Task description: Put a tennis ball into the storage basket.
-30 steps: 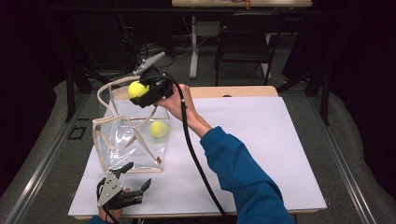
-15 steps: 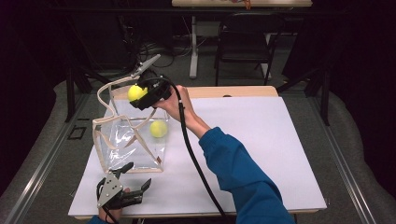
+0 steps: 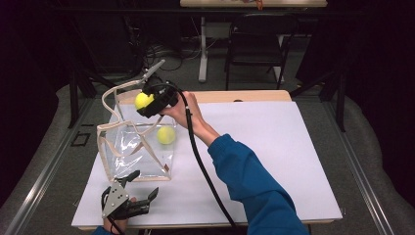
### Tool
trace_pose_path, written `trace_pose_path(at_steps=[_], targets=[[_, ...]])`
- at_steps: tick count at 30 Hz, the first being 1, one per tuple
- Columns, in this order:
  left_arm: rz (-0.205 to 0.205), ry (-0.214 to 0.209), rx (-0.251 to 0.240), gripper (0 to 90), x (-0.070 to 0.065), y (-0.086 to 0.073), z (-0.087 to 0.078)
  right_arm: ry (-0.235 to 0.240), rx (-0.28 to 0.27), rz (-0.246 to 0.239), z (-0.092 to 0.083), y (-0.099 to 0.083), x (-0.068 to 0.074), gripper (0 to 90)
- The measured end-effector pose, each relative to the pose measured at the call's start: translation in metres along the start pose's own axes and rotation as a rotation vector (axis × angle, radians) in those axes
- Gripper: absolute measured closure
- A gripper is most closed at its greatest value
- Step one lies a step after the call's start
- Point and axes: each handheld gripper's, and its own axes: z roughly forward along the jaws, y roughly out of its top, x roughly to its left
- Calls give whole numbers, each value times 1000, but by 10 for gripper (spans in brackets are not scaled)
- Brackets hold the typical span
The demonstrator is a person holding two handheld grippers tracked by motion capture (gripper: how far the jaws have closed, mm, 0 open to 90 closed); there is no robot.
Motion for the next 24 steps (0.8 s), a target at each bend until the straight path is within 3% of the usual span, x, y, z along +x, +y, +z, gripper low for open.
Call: trace_pose_path(at_steps=[21, 24], targets=[[-2, 3, -3, 157, 1, 0, -1, 19, 59, 9, 12, -3, 1, 252], [-2, 4, -3, 157, 1, 0, -1, 6, 60, 9, 11, -2, 2, 149]])
